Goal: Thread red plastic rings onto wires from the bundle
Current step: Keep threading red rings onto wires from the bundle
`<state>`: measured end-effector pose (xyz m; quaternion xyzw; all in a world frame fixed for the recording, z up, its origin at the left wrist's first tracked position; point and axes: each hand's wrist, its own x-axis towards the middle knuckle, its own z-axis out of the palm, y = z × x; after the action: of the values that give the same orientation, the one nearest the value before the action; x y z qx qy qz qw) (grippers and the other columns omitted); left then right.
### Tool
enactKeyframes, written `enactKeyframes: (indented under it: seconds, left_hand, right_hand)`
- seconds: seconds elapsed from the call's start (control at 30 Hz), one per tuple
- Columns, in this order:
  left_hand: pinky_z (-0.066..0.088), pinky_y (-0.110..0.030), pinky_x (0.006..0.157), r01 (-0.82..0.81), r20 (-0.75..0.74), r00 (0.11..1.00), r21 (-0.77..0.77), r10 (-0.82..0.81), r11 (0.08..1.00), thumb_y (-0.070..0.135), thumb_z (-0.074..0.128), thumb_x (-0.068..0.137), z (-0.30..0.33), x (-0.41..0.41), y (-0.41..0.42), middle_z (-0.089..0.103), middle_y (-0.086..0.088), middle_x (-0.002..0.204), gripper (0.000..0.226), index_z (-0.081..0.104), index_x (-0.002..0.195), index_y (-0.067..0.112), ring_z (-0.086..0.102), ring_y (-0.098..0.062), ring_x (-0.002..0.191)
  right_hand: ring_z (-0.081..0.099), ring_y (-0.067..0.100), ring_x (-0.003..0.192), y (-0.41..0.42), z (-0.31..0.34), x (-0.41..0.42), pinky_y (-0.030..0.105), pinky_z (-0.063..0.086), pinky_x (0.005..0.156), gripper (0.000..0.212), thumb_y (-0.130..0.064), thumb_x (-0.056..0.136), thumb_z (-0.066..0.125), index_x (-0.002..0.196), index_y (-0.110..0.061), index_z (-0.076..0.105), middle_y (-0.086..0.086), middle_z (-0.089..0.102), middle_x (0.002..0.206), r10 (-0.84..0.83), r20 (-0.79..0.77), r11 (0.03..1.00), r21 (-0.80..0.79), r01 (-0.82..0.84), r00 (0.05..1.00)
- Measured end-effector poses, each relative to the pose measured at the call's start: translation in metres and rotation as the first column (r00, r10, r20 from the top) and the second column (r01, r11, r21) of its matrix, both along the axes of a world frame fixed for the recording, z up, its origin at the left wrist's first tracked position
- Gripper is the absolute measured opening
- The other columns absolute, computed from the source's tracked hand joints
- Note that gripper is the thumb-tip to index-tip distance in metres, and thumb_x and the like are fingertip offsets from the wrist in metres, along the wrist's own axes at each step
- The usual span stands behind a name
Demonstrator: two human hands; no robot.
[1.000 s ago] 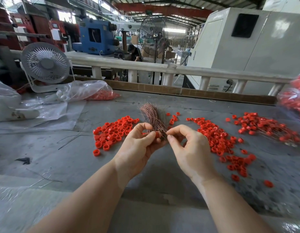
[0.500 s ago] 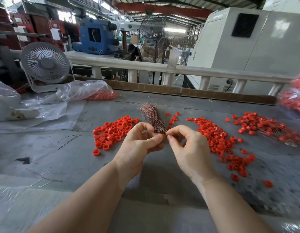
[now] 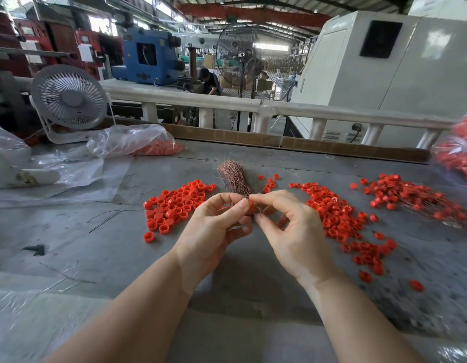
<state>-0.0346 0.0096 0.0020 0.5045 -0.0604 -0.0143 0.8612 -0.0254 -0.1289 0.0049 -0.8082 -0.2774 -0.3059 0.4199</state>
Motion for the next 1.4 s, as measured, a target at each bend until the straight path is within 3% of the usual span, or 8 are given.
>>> enactKeyframes:
  seconds: [0.17, 0.47, 0.7, 0.97, 1.13, 1.3, 1.4]
  left_hand:
    - [0.054, -0.02, 0.055, 0.011, -0.001, 1.0, 0.027, -0.011, 1.0, 0.021, 0.068, 0.064, -0.0002, -0.0014, -0.0014, 0.066, -0.001, 0.066, 0.004, 0.07, 0.067, 0.02, 0.059, -0.006, 0.055]
    - [0.055, -0.02, 0.059, 0.023, 0.043, 0.999, 0.036, -0.024, 0.999, 0.022, 0.066, 0.067, 0.0038, -0.0034, -0.0034, 0.067, -0.006, 0.072, 0.022, 0.072, 0.083, 0.008, 0.061, -0.009, 0.059]
    - [0.054, -0.022, 0.06, -0.113, 0.161, 0.982, 0.105, 0.095, 0.988, 0.017, 0.07, 0.063, 0.0024, -0.0047, -0.0034, 0.071, -0.006, 0.073, 0.015, 0.074, 0.077, 0.017, 0.065, -0.011, 0.061]
    - [0.055, -0.023, 0.062, -0.208, 0.237, 0.959, 0.215, 0.155, 0.954, 0.022, 0.069, 0.065, 0.0044, -0.0065, -0.0036, 0.07, -0.006, 0.074, 0.02, 0.07, 0.082, 0.012, 0.064, -0.013, 0.067]
    - [0.051, -0.02, 0.056, -0.243, 0.289, 0.944, 0.287, 0.158, 0.927, 0.015, 0.067, 0.075, 0.0034, -0.0069, -0.0046, 0.066, 0.004, 0.067, 0.004, 0.068, 0.078, 0.016, 0.06, -0.007, 0.062]
    - [0.047, -0.02, 0.051, -0.28, 0.372, 0.919, 0.379, 0.132, 0.882, 0.002, 0.062, 0.084, 0.0035, -0.0071, -0.0039, 0.061, 0.009, 0.064, 0.016, 0.062, 0.078, 0.017, 0.055, -0.006, 0.058]
    - [0.046, -0.021, 0.051, -0.278, 0.384, 0.917, 0.414, 0.111, 0.867, 0.002, 0.06, 0.085, 0.0036, -0.0074, -0.0048, 0.058, 0.012, 0.063, 0.014, 0.059, 0.08, 0.016, 0.053, -0.007, 0.058]
  right_hand:
    - [0.053, -0.007, 0.077, -0.0005, -0.0009, 0.0014, 0.012, 0.042, 0.075, 0.028, -0.003, 0.077, 0.07, 0.101, -0.017, 0.071, -0.021, 0.057, 0.088, 0.029, -0.009, 0.999, 0.016, -0.028, 1.0]
    - [0.057, -0.002, 0.082, -0.0011, 0.0015, 0.0019, 0.005, 0.038, 0.072, 0.015, -0.017, 0.082, 0.062, 0.093, -0.013, 0.071, -0.009, 0.064, 0.084, 0.022, -0.021, 0.994, 0.109, -0.02, 1.0]
    - [0.057, 0.0, 0.081, -0.0012, -0.0002, 0.0026, 0.006, 0.039, 0.071, 0.016, -0.024, 0.083, 0.059, 0.092, -0.015, 0.069, -0.013, 0.062, 0.084, 0.02, -0.065, 0.995, 0.1, -0.013, 0.998]
    - [0.058, 0.001, 0.078, -0.001, 0.002, -0.0002, 0.009, 0.042, 0.067, 0.012, -0.026, 0.084, 0.058, 0.09, -0.021, 0.067, -0.017, 0.062, 0.082, 0.057, -0.104, 0.995, 0.087, -0.048, 0.993]
    - [0.056, -0.002, 0.069, -0.0011, 0.004, -0.0031, 0.009, 0.039, 0.063, 0.006, -0.026, 0.084, 0.057, 0.083, -0.023, 0.062, -0.016, 0.062, 0.072, 0.087, -0.149, 0.993, 0.087, -0.075, 0.985]
    - [0.055, 0.007, 0.07, -0.0037, 0.0059, -0.0042, 0.024, 0.044, 0.066, 0.005, -0.015, 0.088, 0.059, 0.084, -0.014, 0.062, -0.008, 0.062, 0.075, 0.102, -0.183, 0.994, 0.043, -0.096, 0.978]
    - [0.052, 0.006, 0.069, -0.0034, 0.0072, -0.005, 0.025, 0.043, 0.065, 0.007, -0.01, 0.089, 0.059, 0.084, -0.013, 0.061, -0.008, 0.059, 0.075, 0.109, -0.206, 0.994, 0.034, -0.105, 0.973]
